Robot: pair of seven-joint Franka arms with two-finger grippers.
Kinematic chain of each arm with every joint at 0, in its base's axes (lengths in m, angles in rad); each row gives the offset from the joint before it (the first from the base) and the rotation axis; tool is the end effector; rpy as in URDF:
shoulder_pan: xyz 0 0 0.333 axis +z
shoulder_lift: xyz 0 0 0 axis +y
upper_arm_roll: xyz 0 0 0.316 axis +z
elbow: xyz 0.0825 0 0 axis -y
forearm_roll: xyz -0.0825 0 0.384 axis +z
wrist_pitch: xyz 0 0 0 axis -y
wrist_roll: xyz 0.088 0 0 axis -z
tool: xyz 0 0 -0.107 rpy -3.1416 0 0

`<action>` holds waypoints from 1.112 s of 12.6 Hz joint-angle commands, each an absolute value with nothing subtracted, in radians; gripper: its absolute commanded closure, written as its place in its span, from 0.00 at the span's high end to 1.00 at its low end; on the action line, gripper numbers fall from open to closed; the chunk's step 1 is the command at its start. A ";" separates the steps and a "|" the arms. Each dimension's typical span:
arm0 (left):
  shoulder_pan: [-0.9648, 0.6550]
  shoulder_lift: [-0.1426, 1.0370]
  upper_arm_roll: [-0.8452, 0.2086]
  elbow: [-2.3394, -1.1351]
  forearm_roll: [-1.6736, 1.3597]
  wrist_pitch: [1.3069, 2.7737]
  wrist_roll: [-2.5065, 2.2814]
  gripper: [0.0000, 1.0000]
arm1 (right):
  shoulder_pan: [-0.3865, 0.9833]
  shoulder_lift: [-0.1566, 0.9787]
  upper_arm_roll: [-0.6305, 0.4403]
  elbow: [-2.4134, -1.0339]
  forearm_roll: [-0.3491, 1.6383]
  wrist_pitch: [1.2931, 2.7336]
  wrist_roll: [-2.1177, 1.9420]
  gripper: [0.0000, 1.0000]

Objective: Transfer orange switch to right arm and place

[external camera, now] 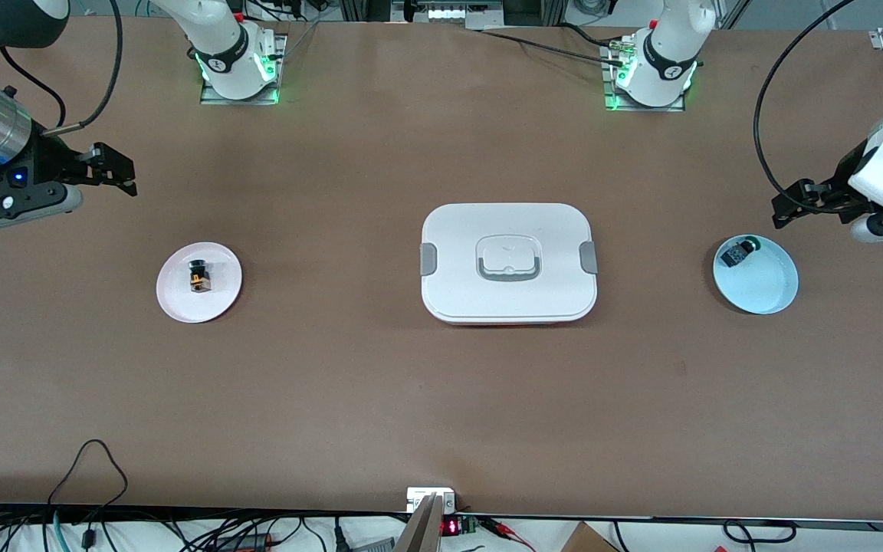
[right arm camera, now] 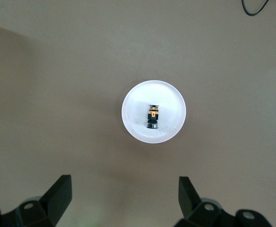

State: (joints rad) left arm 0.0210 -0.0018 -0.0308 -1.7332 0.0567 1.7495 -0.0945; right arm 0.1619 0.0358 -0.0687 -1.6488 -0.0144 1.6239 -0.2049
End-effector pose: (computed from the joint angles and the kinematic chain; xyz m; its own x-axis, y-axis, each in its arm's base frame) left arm 0.5642 -0.0005 0.5639 0.9970 0.0744 0.0230 0.0756 -0.9957 -0.0541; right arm 0.5636 0.0518 0.5721 0.9537 0.2941 -0.0627 0.2949 -0.9555 0.0041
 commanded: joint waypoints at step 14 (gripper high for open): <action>0.000 0.038 -0.041 -1.652 0.046 1.654 -0.075 1.00 | 0.161 0.052 -0.072 -1.605 -0.011 1.603 -0.216 1.00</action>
